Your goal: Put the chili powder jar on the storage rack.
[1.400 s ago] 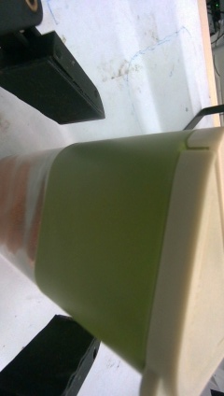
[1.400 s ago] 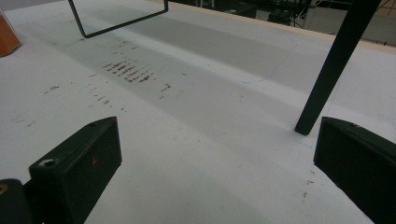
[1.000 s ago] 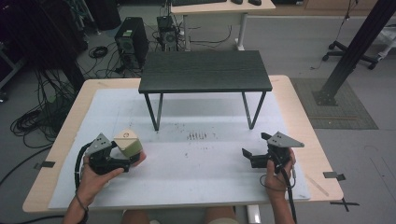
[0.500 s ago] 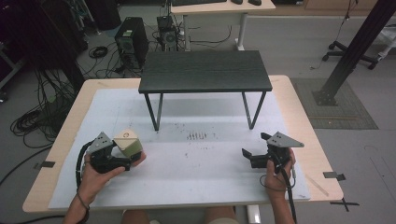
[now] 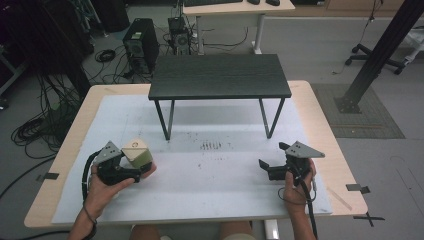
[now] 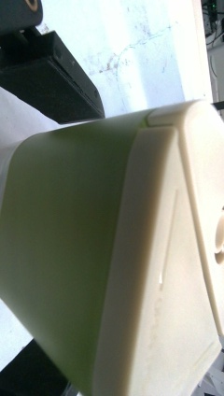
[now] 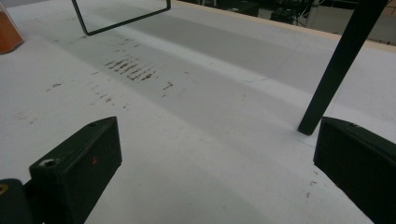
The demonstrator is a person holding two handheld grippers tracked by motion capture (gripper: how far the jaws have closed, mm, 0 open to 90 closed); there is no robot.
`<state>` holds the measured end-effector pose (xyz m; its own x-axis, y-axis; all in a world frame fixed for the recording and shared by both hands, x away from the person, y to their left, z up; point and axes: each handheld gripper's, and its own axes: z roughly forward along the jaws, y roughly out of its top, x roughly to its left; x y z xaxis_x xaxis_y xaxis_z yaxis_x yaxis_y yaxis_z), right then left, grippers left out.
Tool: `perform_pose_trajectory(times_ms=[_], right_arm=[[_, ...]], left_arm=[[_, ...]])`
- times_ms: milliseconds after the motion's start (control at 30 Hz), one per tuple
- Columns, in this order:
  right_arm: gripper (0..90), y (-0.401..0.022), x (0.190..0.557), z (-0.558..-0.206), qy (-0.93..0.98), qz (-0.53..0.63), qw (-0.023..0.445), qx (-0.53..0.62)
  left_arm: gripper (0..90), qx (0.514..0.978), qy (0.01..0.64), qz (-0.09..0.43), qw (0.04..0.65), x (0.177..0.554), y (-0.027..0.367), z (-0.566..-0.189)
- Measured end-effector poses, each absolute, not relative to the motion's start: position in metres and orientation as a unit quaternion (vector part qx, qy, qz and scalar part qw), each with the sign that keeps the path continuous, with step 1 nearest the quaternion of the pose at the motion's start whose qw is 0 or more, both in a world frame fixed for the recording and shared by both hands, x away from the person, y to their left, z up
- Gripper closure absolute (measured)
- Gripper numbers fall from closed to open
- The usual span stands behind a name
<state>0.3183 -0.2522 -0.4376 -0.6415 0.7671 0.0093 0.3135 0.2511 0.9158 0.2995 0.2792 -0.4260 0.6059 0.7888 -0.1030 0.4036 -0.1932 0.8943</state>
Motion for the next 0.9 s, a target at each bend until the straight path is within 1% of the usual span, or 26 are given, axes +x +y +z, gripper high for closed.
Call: perform_pose_trajectory(times_ms=[900], right_arm=[[0.7, -0.2526, 0.3178, -0.4374, 0.756, 0.500, 0.229, 0.355]], left_arm=[[1.6, 0.747, 0.397, 0.197, 0.495, 0.2992, 0.2771, -0.4248]])
